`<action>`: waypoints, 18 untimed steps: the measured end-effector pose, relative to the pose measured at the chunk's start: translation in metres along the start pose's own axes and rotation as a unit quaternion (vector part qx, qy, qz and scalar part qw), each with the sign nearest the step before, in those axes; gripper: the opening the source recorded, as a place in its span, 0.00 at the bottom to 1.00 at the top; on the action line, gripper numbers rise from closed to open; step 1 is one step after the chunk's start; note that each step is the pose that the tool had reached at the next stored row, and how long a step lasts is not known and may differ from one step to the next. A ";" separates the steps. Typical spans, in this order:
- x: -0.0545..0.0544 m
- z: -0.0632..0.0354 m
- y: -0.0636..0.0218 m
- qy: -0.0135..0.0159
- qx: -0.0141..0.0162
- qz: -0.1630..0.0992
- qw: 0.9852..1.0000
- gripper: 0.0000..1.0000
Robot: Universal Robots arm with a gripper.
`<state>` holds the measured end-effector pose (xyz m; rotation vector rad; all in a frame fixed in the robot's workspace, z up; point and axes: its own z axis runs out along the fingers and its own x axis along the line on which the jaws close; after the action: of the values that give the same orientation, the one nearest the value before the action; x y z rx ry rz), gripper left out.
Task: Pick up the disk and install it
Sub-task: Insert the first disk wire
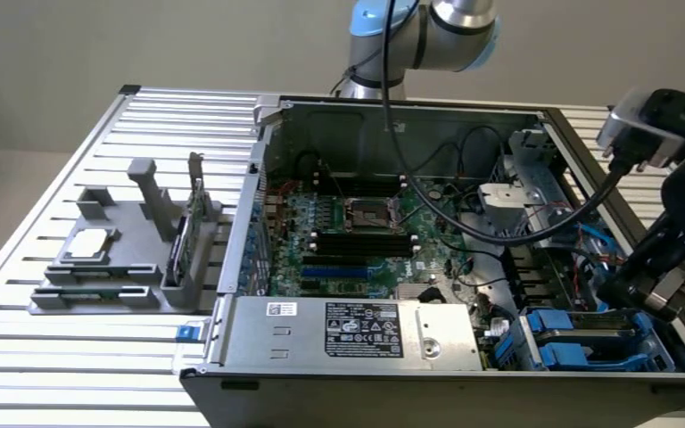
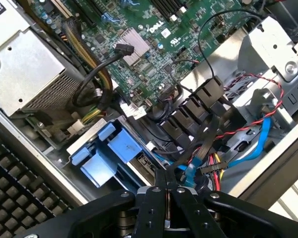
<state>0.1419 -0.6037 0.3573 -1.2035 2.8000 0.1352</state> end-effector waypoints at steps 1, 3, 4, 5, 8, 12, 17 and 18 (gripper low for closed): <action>0.000 0.0000 0.0000 0.001 -0.001 0.006 1.000 0.11; 0.000 0.0001 0.0000 0.004 -0.003 0.019 1.000 0.11; 0.000 0.0002 0.0001 0.005 -0.003 0.026 1.000 0.11; 0.000 0.0002 0.0000 0.005 -0.003 0.032 0.999 0.11; 0.000 0.0004 -0.0001 0.006 -0.003 0.051 0.999 0.11; 0.000 0.0001 0.0000 0.007 -0.003 0.074 0.997 0.11; 0.000 -0.0033 0.0000 0.007 -0.002 0.100 0.995 0.11; 0.000 -0.0049 -0.0001 0.007 -0.002 0.105 0.994 0.11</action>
<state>0.1420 -0.6041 0.3622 -0.9113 2.9332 0.1478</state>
